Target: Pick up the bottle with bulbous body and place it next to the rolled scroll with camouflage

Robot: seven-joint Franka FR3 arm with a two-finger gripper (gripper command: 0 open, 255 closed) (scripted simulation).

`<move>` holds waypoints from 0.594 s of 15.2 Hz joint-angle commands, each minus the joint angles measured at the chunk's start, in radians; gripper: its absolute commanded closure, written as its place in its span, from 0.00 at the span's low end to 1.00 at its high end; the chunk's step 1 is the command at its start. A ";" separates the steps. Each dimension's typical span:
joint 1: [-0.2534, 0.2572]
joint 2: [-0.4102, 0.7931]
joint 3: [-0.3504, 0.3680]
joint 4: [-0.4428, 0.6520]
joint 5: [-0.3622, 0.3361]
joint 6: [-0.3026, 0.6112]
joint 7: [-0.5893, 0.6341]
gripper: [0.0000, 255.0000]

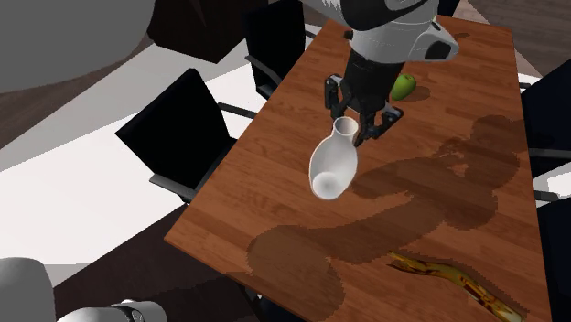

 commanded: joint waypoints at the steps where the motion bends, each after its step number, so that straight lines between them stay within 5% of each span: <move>1: -0.029 -0.033 -0.021 -0.038 0.001 0.006 -0.051 1.00; 9: -0.127 -0.102 -0.101 -0.127 -0.005 0.030 -0.228 1.00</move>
